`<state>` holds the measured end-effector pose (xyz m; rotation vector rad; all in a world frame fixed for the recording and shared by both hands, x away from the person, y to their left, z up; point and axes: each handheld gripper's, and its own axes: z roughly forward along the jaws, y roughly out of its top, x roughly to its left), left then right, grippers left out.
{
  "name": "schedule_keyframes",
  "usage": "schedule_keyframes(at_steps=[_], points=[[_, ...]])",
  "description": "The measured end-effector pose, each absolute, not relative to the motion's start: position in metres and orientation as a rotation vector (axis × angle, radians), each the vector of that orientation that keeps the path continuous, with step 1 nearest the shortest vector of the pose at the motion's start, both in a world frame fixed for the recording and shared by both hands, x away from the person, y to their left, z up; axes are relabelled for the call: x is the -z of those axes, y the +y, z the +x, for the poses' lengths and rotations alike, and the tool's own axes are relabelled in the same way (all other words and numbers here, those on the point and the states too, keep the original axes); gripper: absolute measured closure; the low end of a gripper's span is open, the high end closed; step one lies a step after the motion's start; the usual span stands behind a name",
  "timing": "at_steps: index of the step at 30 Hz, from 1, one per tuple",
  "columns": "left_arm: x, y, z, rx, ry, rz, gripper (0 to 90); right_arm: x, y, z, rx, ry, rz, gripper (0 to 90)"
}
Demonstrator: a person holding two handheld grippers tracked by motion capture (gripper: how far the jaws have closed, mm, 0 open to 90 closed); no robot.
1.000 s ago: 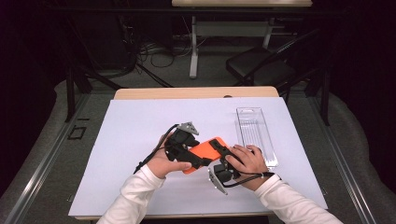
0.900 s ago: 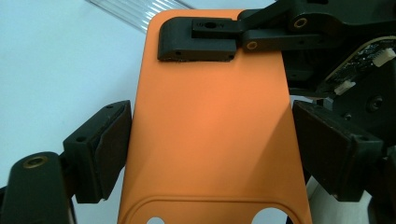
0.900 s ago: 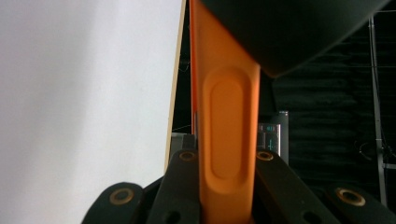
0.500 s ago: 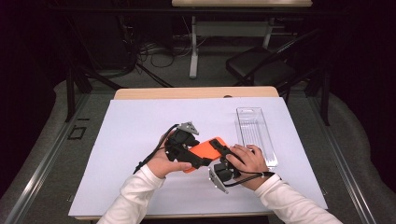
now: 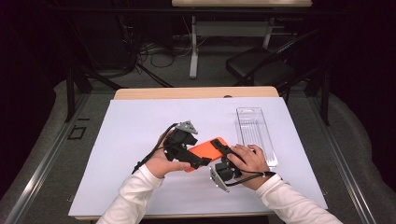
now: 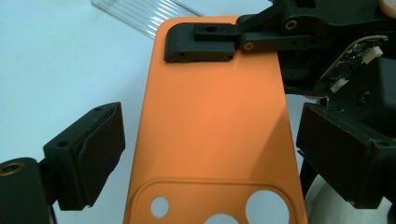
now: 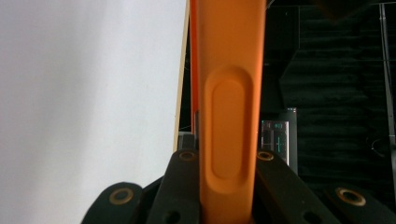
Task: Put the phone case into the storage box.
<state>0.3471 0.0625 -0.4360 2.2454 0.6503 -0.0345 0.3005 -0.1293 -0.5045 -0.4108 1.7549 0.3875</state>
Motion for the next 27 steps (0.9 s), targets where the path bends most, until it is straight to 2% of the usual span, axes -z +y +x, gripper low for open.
schedule_keyframes(at_steps=[27], points=[[0.428,0.076,0.349,-0.001,0.673,2.217,9.2,0.506,-0.151,0.307,-0.362,1.774,-0.339,87.7]])
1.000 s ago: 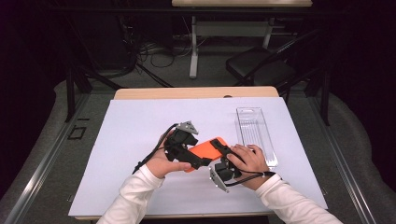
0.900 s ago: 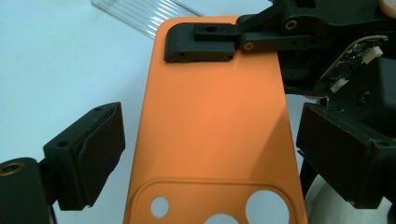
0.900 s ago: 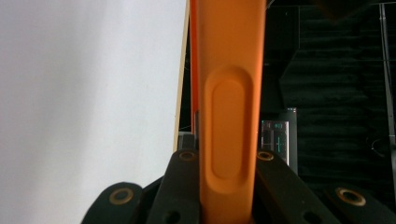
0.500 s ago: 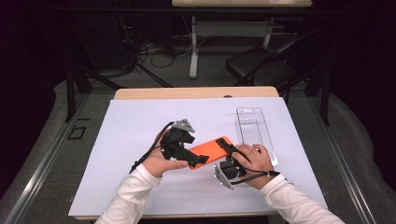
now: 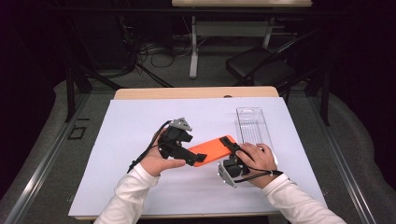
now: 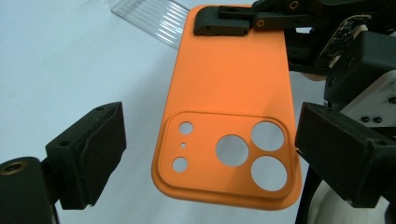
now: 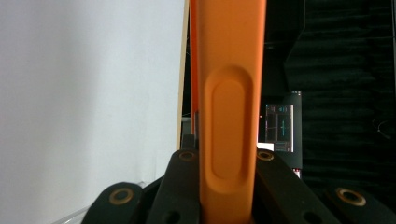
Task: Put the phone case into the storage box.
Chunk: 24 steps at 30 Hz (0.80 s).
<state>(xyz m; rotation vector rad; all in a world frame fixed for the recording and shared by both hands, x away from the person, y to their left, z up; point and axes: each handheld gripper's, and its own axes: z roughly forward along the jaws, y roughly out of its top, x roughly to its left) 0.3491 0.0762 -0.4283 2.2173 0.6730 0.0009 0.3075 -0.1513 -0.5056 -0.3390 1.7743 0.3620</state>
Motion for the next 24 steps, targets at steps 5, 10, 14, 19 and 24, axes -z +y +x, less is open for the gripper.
schedule_keyframes(at_steps=[5,10,14,19,24], points=[[0.425,0.082,0.350,-0.028,0.677,2.215,9.4,0.505,-0.154,0.309,-0.363,1.782,-0.338,87.7],[0.419,0.094,0.351,-0.053,0.699,2.189,9.6,0.504,-0.156,0.309,-0.364,1.802,-0.338,87.7],[0.415,0.104,0.351,-0.080,0.719,2.169,10.1,0.503,-0.155,0.310,-0.389,1.819,-0.331,87.7],[0.412,0.117,0.350,-0.113,0.748,2.156,10.7,0.500,-0.156,0.312,-0.431,1.847,-0.311,87.7],[0.409,0.127,0.348,-0.146,0.755,2.139,11.6,0.497,-0.156,0.314,-0.473,1.892,-0.304,87.7]])
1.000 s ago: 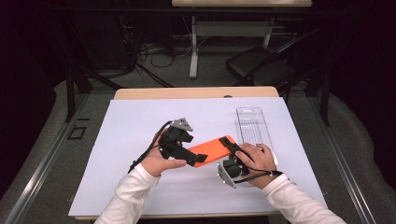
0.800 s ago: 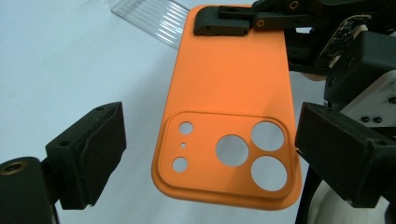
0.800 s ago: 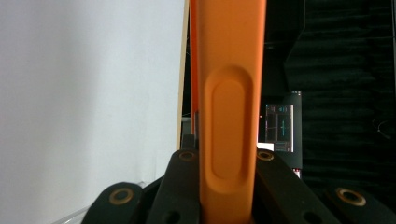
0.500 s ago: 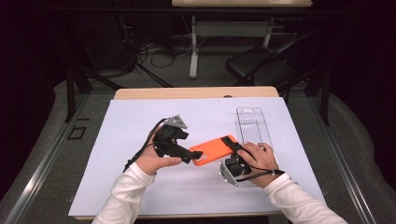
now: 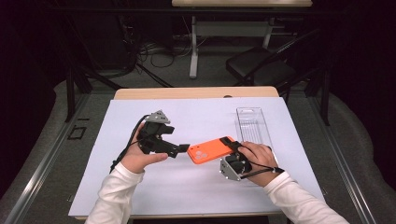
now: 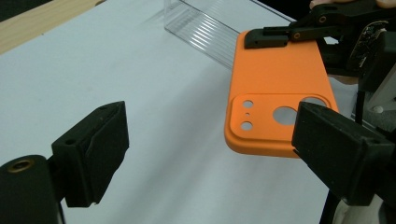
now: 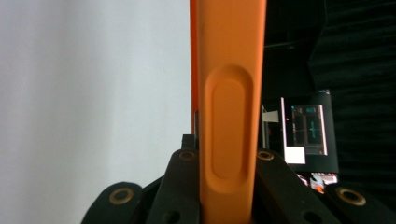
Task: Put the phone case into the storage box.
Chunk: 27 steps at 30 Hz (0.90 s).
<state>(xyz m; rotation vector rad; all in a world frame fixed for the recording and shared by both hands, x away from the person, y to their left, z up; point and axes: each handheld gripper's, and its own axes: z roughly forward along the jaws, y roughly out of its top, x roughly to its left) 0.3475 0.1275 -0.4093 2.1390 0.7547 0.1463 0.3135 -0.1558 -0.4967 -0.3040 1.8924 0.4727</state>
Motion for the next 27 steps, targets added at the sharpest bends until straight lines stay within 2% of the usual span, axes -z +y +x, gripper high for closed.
schedule_keyframes(at_steps=[14,27], points=[[0.403,0.144,0.344,-0.190,0.769,2.089,14.0,0.489,-0.156,0.323,-0.644,2.075,-0.189,87.8],[0.409,0.137,0.346,-0.178,0.728,2.113,15.1,0.487,-0.162,0.334,-0.841,2.198,-0.013,87.8]])
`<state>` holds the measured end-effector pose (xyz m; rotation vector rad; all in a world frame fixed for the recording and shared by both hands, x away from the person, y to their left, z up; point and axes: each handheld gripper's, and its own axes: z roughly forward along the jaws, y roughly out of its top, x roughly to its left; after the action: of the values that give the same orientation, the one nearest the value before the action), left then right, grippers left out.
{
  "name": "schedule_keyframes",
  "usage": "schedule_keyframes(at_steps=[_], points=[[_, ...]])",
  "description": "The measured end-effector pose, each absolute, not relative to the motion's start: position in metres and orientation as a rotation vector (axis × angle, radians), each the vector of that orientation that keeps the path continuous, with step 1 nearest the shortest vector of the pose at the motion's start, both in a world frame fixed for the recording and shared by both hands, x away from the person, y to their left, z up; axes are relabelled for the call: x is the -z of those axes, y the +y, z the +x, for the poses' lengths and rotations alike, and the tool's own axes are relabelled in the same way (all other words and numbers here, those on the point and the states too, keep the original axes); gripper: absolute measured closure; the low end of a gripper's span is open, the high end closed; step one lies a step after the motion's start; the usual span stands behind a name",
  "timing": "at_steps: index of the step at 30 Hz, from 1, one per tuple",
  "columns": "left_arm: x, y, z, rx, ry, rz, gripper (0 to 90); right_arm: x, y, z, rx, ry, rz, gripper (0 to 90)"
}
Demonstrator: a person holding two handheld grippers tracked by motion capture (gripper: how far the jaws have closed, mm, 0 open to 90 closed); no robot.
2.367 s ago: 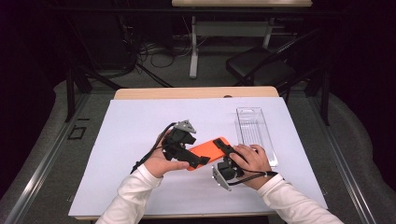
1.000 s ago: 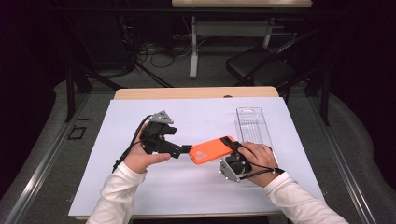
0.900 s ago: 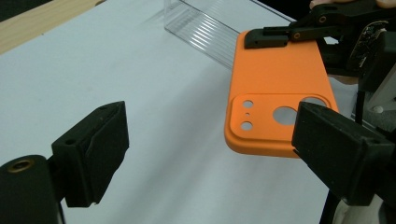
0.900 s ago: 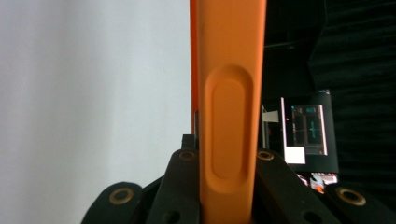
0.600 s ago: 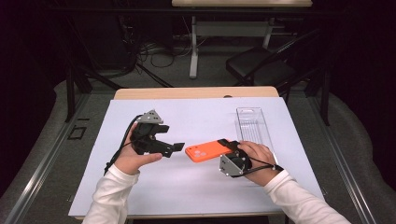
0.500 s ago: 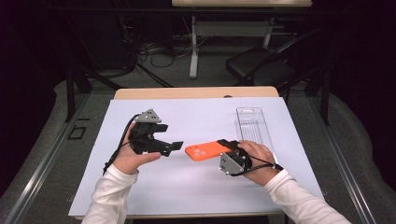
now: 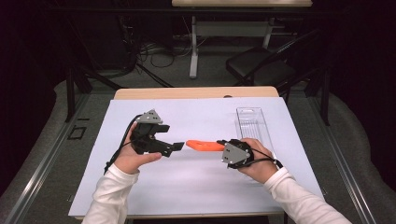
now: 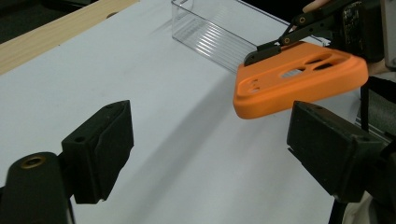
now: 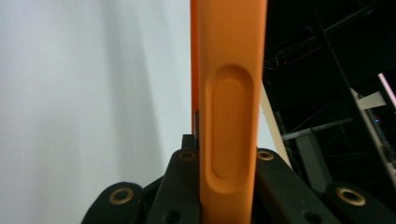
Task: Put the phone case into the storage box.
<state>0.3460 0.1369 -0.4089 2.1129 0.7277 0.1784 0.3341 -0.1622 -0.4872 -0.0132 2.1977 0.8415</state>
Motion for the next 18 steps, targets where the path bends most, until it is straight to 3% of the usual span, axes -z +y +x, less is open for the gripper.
schedule_keyframes(at_steps=[18], points=[[0.414,0.123,0.344,-0.183,0.691,2.112,17.3,0.485,-0.162,0.341,-1.063,2.303,0.147,87.7]])
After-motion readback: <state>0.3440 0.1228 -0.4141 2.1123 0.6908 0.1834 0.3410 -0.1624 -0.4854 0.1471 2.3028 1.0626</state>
